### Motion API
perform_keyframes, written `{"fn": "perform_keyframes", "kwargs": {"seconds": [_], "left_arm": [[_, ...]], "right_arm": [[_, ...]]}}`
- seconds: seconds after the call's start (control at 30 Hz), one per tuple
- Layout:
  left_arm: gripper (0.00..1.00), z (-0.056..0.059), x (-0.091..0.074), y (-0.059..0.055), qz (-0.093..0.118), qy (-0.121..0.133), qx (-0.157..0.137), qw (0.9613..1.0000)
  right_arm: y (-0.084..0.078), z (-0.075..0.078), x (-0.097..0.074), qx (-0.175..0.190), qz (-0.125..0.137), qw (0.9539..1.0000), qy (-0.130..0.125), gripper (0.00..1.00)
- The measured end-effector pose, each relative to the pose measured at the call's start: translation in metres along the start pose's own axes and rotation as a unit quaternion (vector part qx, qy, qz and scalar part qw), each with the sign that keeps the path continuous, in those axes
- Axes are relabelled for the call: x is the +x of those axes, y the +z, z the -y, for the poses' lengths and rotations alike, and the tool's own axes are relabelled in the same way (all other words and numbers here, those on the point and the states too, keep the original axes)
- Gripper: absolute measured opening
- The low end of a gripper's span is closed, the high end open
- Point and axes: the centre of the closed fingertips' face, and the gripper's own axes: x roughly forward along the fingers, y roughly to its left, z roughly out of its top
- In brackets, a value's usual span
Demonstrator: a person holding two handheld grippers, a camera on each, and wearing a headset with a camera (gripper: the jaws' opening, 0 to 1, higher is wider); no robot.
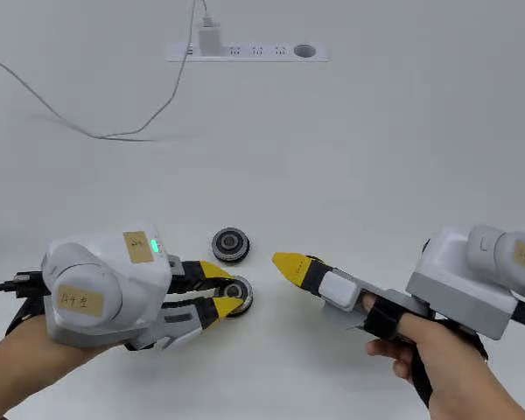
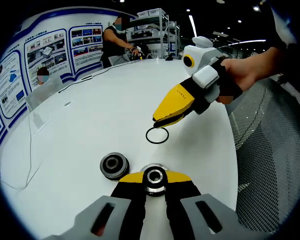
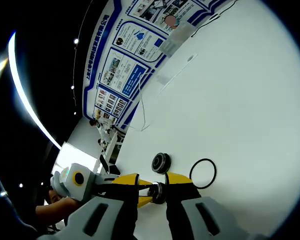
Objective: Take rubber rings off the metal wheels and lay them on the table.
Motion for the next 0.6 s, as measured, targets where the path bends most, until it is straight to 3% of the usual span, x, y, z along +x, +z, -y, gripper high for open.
{"fn": "perform_keyframes", "kwargs": {"seconds": [0.27,0.33,0.6], "left_arm": [[0.14,0.001,-0.002,0.000,0.002,0.000,0.002,1.0000],[0.14,0.001,-0.002,0.000,0.001,-0.001,0.006,1.0000],[0.13,0.001,-0.003,-0.001,0.000,-0.007,0.020,0.9998]], "right_arm": [[-0.020,-0.008,0.001,-0.007,-0.028,0.9994,0.017,0.24],[-0.026,-0.010,0.003,-0.023,-0.039,0.9989,0.014,0.30],[-0.034,-0.016,0.015,-0.002,-0.041,0.9989,0.023,0.53]]}}
